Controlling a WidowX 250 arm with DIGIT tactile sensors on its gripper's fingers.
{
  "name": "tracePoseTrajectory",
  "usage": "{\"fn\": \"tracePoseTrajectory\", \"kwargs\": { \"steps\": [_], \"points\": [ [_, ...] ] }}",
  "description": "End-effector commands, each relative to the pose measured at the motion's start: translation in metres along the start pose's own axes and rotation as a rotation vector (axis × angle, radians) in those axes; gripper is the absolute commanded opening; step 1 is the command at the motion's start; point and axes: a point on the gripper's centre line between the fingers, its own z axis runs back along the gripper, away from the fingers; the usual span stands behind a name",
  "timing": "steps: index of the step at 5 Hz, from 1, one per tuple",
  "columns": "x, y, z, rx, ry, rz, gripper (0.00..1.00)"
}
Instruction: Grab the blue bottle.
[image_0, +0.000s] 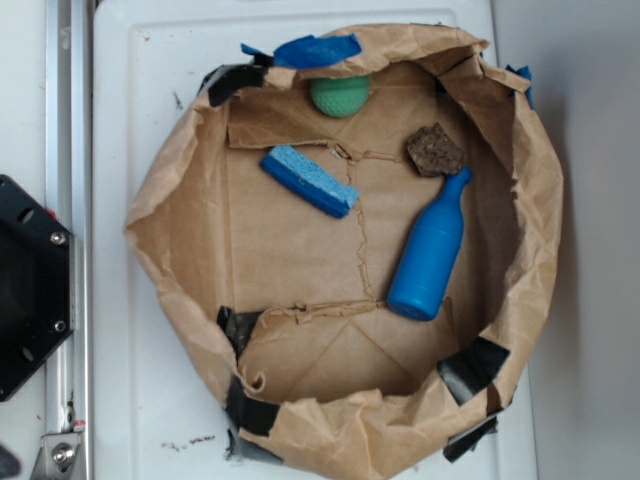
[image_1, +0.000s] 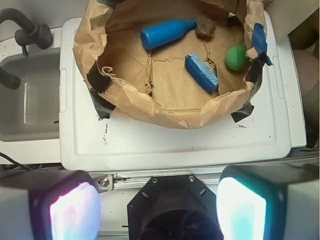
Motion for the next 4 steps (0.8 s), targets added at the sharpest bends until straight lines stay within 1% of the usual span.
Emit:
{"fn": "tracePoseTrajectory", "kwargs": {
  "steps": [1, 2, 3, 4],
  "points": [
    [0.000, 0.000, 0.000, 0.000, 0.000, 0.000, 1.00],
    [0.015, -0.013, -0.005, 0.013, 0.004, 0.042, 1.00],
    [0.036, -0.022, -0.021, 0.039, -0.004, 0.063, 1.00],
    [0.054, -0.032, -0.035, 0.047, 0.017, 0.061, 1.00]
  ]
}}
